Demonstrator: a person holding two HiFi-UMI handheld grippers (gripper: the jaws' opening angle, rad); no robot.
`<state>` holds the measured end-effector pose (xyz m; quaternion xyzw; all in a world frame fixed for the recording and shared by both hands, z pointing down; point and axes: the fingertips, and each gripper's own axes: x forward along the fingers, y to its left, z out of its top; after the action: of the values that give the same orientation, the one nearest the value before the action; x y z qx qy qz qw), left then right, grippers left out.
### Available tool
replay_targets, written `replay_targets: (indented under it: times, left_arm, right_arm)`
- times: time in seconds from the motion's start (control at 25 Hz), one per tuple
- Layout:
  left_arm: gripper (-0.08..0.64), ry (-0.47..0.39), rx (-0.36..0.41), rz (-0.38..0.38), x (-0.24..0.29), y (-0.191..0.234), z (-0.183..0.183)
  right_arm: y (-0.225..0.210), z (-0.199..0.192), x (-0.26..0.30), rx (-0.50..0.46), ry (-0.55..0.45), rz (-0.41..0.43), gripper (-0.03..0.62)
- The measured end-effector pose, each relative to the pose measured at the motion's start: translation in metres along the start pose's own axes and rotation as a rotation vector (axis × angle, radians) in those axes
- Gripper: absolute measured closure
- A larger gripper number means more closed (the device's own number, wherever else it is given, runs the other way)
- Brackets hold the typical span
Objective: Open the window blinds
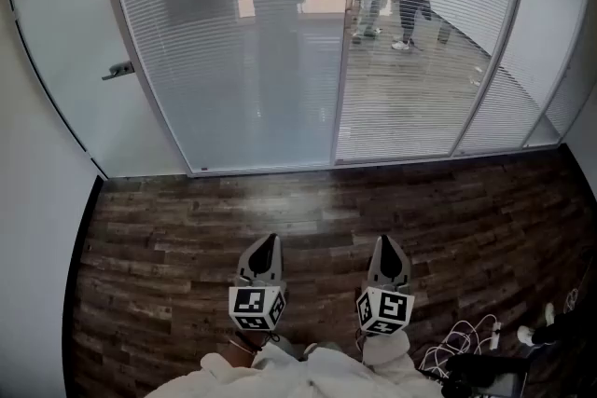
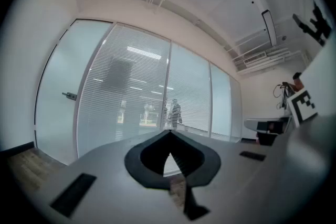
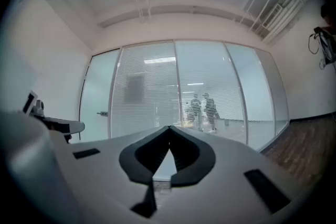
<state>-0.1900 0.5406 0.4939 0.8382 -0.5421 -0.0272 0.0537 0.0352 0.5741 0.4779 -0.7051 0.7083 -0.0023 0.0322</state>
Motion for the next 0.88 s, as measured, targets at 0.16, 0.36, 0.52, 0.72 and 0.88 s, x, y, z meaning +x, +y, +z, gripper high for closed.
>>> replay_targets:
  times: [0.16, 0.36, 0.52, 0.72, 0.88]
  left_arm:
    - [0.563, 0.000, 0.012, -0.031, 0.033, -0.005, 0.005]
    - [0.563, 0.041, -0.007, -0.057, 0.083, 0.003, -0.006]
    - [0.563, 0.033, -0.004, -0.061, 0.138, 0.022, -0.009]
    - [0.563, 0.013, 0.007, -0.067, 0.231, 0.064, 0.004]
    - [0.563, -0.007, 0.020, -0.095, 0.312, 0.096, 0.024]
  right_arm:
    - [-0.013, -0.013, 0.029, 0.035, 0.028, -0.005, 0.581]
    - [-0.010, -0.028, 0.081, 0.033, 0.060, 0.036, 0.581]
    - [-0.010, -0.039, 0.139, 0.036, 0.077, 0.052, 0.581]
    - [-0.009, -0.029, 0.236, 0.044, 0.041, 0.054, 0.581]
    - [-0.004, -0.008, 0.324, 0.034, -0.012, 0.055, 0.581]
